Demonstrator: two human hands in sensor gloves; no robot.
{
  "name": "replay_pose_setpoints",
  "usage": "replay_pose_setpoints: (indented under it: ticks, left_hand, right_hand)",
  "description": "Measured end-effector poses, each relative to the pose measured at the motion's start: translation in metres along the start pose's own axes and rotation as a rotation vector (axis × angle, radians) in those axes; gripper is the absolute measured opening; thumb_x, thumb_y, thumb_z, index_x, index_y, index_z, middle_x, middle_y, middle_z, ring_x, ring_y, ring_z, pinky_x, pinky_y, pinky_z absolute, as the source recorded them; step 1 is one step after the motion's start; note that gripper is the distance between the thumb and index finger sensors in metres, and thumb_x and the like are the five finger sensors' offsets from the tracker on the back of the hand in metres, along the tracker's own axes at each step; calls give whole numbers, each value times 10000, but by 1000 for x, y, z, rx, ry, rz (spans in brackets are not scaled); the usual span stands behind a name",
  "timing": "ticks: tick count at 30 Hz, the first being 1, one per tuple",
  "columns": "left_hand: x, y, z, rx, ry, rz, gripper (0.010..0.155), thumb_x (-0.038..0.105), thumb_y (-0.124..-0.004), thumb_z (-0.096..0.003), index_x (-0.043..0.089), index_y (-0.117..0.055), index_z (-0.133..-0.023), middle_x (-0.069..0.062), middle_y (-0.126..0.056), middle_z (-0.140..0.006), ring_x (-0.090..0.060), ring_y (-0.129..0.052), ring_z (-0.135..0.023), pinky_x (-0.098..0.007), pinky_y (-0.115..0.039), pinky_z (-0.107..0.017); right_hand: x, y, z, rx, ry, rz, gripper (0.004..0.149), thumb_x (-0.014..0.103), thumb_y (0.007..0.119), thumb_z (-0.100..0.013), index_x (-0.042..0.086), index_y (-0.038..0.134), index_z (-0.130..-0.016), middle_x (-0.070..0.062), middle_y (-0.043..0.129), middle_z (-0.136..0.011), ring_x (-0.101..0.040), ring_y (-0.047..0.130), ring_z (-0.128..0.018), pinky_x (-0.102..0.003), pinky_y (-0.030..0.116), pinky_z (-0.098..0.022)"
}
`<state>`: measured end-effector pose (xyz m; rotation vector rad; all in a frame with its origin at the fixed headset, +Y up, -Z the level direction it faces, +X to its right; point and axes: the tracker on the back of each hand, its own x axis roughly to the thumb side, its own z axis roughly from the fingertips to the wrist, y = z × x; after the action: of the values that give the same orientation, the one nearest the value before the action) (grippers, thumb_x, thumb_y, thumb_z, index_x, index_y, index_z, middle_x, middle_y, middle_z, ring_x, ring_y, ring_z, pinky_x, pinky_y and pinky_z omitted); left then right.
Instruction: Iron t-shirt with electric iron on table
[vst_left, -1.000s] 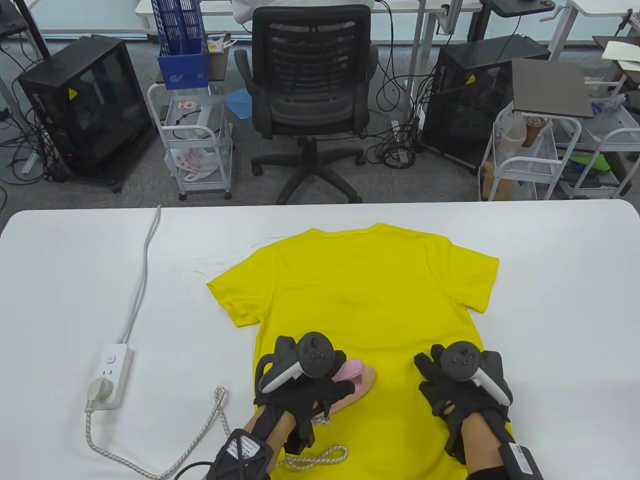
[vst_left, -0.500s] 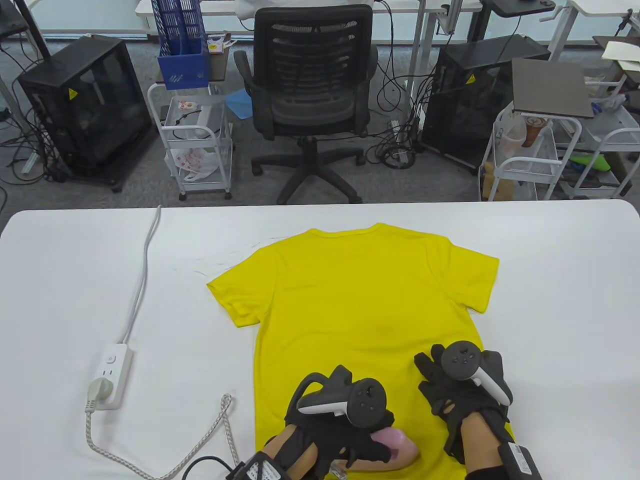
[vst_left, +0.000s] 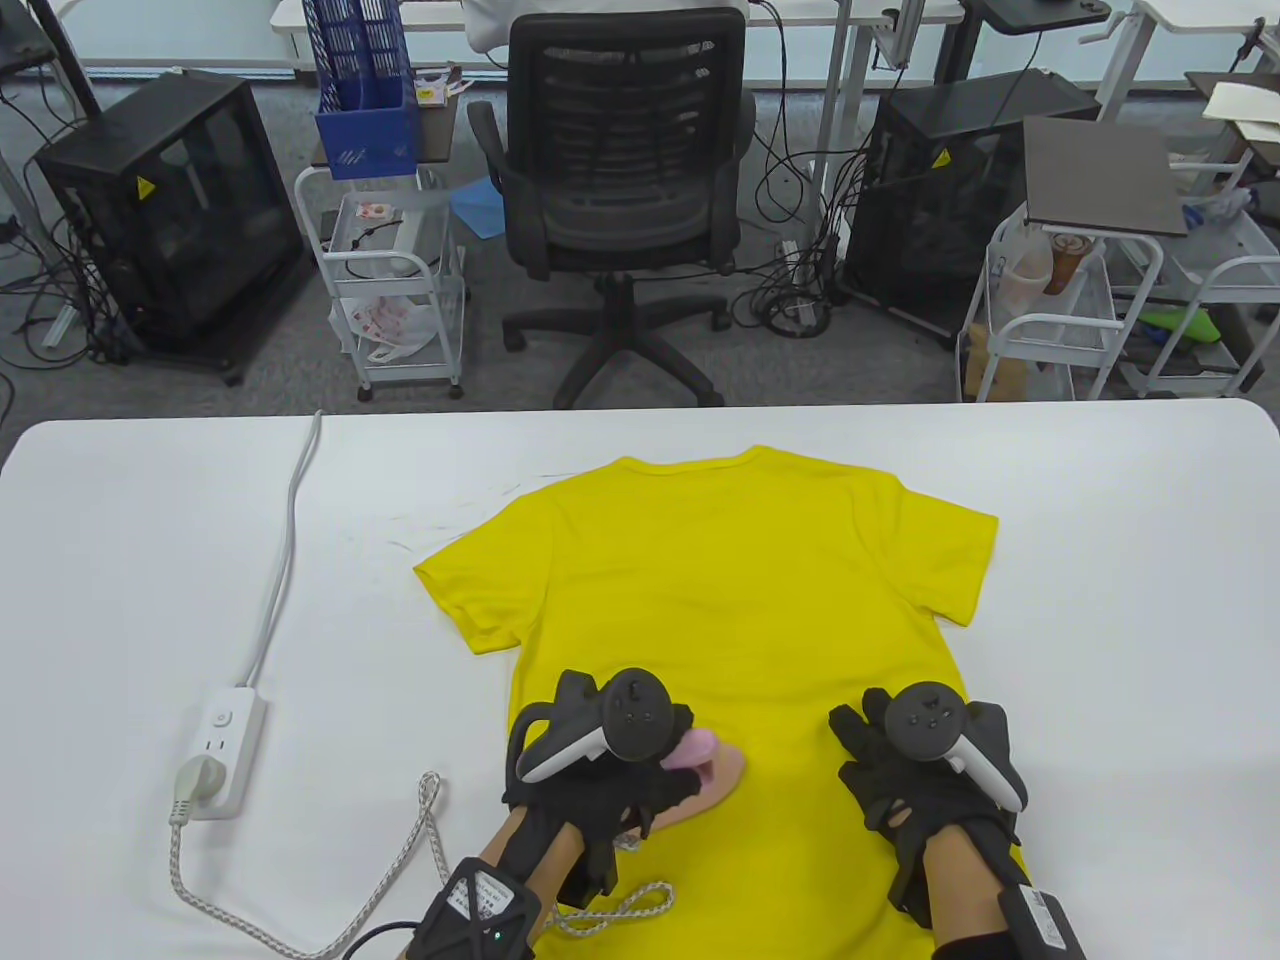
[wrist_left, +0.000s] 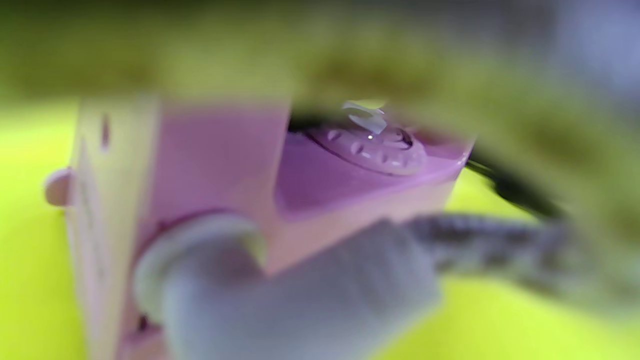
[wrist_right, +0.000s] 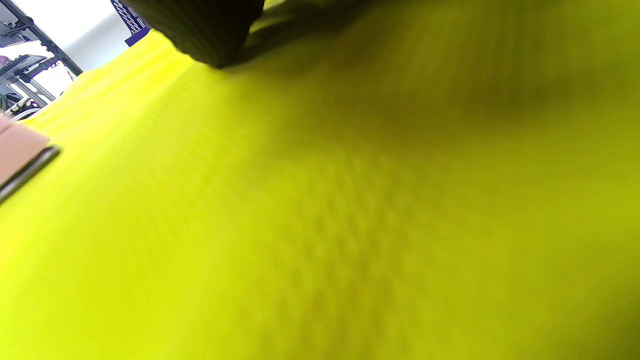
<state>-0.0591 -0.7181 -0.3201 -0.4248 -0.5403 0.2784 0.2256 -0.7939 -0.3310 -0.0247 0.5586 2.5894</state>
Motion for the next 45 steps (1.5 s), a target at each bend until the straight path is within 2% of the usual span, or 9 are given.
replay_pose_setpoints:
  ticks: [6, 10, 14, 20, 23, 30, 37, 40, 45]
  left_hand:
    - [59, -26, 6, -81, -187, -146, 727, 651, -759, -400, 319, -608, -1029, 67, -895, -797, -130, -1063, -519, -429, -846, -591]
    - [58, -25, 9, -85, -161, -157, 729, 647, -750, -404, 332, -588, -1041, 57, -888, -814, -139, -1055, -541, -449, -832, -607]
    - [27, -8, 6, 12, 29, -166, 735, 636, -753, -407, 340, -567, -1053, 43, -884, -819, -157, -1046, -555, -474, -815, -613]
    - [-53, 21, 11, 167, 396, -5, 744, 597, -765, -427, 334, -512, -1075, 11, -841, -848, -200, -997, -581, -512, -761, -633]
    - [-77, 27, 18, 207, 473, 50, 751, 596, -764, -432, 321, -497, -1077, 8, -834, -843, -196, -986, -564, -510, -757, -626]
    - [-59, 19, 11, 114, 235, 112, 731, 609, -773, -430, 312, -554, -1061, 23, -873, -795, -178, -992, -501, -494, -769, -611]
    - [12, -5, 2, 25, -83, -76, 722, 625, -762, -411, 360, -557, -1051, 52, -870, -822, -169, -1009, -546, -490, -774, -632]
    - [17, -5, 4, 99, -37, -171, 732, 636, -756, -389, 371, -566, -1044, 54, -879, -813, -169, -1012, -545, -498, -774, -628]
    - [-12, 6, 2, 248, 232, -227, 752, 618, -762, -392, 403, -491, -1060, 44, -852, -838, -174, -995, -576, -510, -752, -642]
  right_hand:
    - [0, 1, 0, -2, 1, 0, 604, 384, 724, -485, 394, 438, -1017, 5, 212, -1120, -294, 110, -1014, -603, 160, -687]
    - [0, 1, 0, -2, 2, 0, 611, 391, 725, -484, 393, 430, -1019, 4, 205, -1120, -295, 104, -1013, -606, 155, -683]
    - [0, 1, 0, 4, 1, -3, 614, 396, 725, -485, 392, 423, -1021, 4, 198, -1119, -295, 96, -1011, -604, 148, -683]
    - [-1, 1, 0, 9, -2, -7, 616, 397, 726, -485, 393, 423, -1021, 3, 195, -1119, -294, 92, -1010, -603, 145, -682]
    - [0, 1, 0, 10, -2, -7, 617, 397, 725, -486, 392, 420, -1022, 1, 192, -1119, -295, 91, -1010, -603, 143, -681]
    - [0, 1, 0, 12, 1, -9, 616, 398, 722, -489, 392, 415, -1023, 3, 185, -1119, -295, 83, -1009, -605, 137, -679]
    - [-1, 2, 0, 11, 1, -9, 616, 400, 722, -487, 394, 415, -1022, 4, 186, -1119, -293, 84, -1008, -603, 138, -679]
    - [-1, 2, 0, 10, 0, -8, 618, 402, 722, -487, 392, 414, -1022, 4, 184, -1118, -294, 82, -1008, -602, 136, -680]
    - [-1, 2, 0, 13, -1, -11, 618, 402, 722, -487, 393, 413, -1022, 4, 182, -1119, -293, 81, -1007, -603, 135, -678]
